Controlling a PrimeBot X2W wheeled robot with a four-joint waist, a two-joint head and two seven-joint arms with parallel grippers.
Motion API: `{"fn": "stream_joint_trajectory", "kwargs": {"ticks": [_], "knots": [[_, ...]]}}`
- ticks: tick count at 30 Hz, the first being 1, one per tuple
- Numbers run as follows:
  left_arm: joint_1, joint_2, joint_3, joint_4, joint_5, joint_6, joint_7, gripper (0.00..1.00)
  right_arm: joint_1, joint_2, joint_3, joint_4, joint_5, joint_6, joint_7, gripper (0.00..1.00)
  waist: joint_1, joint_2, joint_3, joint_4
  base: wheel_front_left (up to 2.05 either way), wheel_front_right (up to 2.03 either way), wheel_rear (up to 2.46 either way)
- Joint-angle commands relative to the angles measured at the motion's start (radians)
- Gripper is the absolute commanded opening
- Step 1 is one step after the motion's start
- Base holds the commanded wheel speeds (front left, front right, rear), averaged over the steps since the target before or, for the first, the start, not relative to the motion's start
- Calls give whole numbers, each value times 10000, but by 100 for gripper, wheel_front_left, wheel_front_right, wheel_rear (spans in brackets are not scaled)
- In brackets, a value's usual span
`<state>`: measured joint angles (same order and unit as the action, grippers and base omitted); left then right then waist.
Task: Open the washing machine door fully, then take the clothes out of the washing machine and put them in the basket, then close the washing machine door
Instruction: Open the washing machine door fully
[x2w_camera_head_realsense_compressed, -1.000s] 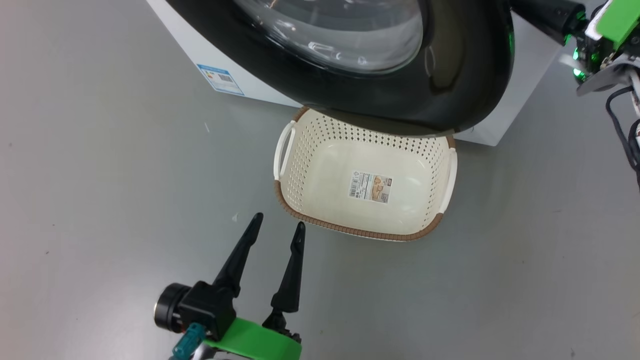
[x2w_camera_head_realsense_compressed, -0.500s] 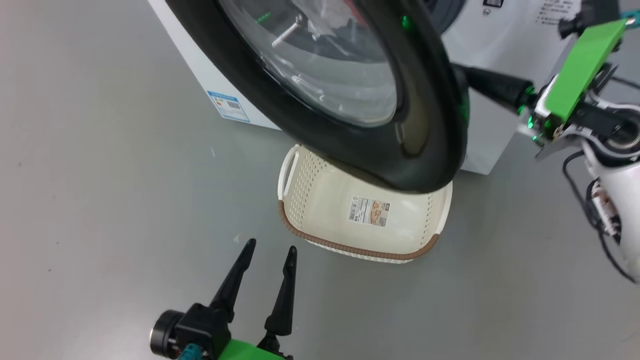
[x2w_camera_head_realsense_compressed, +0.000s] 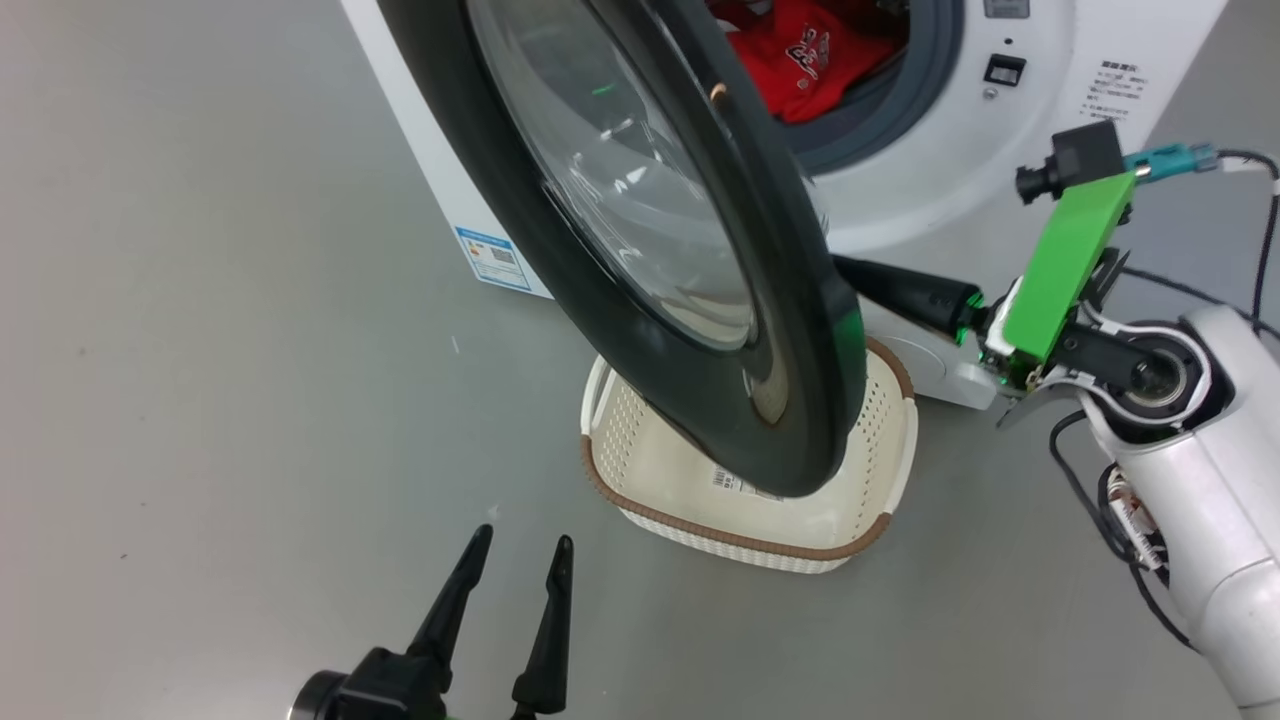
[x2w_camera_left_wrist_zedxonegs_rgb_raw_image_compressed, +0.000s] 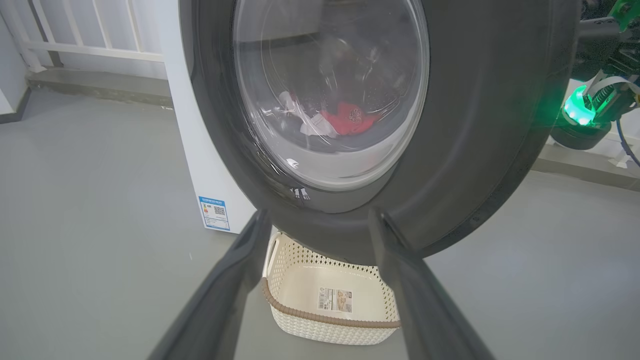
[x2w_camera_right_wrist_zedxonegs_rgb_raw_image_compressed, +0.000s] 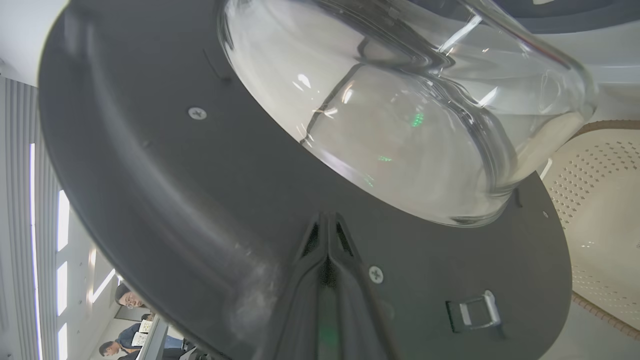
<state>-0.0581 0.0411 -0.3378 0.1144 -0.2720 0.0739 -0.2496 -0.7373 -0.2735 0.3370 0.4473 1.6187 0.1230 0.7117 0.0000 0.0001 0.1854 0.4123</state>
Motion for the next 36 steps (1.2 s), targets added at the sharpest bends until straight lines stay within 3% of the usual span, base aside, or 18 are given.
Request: {"fn": "stream_joint_trajectory", "kwargs": {"ticks": [1, 17, 36], "knots": [[-7, 91, 362, -238, 96, 12, -122, 100, 139, 238, 134, -370, -111, 77, -4, 0, 0, -1, -111, 131, 0, 0, 0], [489, 91, 613, -203, 159, -14, -122, 100, 1142, 1010, 535, -923, -316, 77, 94, 0, 0, -1, -798, 1022, 0, 0, 0], [978, 91, 1392, -712, 189, 201, -122, 100, 1064, 1968, 1317, -641, -438, 77, 82, 0, 0, -1, -948, 1151, 0, 0, 0]]}}
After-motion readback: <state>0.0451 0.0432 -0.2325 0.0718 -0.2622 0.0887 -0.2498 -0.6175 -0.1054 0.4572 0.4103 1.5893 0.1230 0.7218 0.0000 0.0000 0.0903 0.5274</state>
